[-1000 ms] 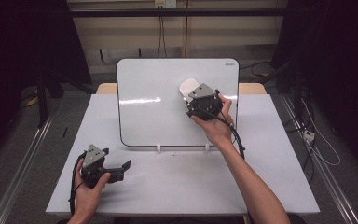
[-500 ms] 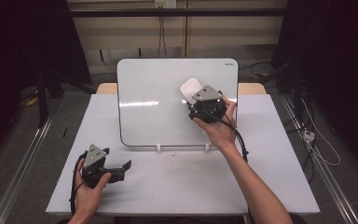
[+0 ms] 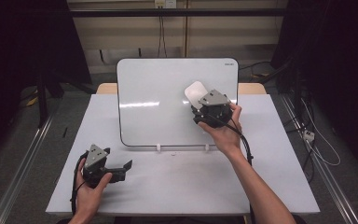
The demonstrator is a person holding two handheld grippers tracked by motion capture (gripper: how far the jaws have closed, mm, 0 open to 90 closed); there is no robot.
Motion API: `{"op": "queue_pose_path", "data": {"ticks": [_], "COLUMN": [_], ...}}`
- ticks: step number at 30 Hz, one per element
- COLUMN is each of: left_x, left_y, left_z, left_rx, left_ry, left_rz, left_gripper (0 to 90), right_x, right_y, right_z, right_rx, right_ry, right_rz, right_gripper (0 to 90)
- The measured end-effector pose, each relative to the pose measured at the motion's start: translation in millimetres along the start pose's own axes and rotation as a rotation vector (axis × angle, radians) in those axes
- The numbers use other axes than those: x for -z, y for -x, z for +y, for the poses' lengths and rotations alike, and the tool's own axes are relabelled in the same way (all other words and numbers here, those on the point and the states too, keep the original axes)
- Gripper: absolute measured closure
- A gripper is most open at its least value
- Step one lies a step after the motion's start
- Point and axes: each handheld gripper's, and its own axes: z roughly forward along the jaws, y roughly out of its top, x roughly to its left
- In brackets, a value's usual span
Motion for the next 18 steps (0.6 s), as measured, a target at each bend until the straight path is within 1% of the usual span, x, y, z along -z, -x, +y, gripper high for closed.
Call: {"op": "queue_pose_path", "data": {"ticks": [4,6,7,8,10,15,18], "left_x": [0.0,0.2,0.2,0.2,0.7,1.8,1.9], "left_y": [-2.8,-3.6,-3.9,-3.9,-3.5,-3.3,-3.0], "left_z": [-0.9,-0.7,-0.6,-0.5,0.0,0.9,0.6], "left_rx": [0.007,0.013,0.013,0.013,0.006,0.006,0.007], "left_ry": [-0.003,0.000,0.001,0.000,0.004,0.011,0.005], "left_rz": [-0.001,-0.001,-0.002,-0.003,-0.006,-0.003,0.002], "left_gripper": [4.8,4.7,4.7,4.8,4.8,4.8,4.8], "right_x": [0.3,1.4,1.4,3.0,5.7,11.5,14.2], "right_y": [1.9,3.9,3.9,5.9,7.3,8.4,10.7], "right_z": [-4.2,-8.0,-8.0,-10.5,-12.5,-16.6,-21.4], "right_rx": [-0.006,-0.022,-0.022,-0.034,-0.036,-0.031,-0.035], "right_ry": [-0.009,-0.014,-0.014,-0.016,-0.013,-0.012,-0.019], "right_rz": [0.004,0.003,0.003,0.004,-0.003,-0.005,-0.007], "right_gripper": [31.9,31.9,31.9,31.9,31.9,31.9,31.9]}}
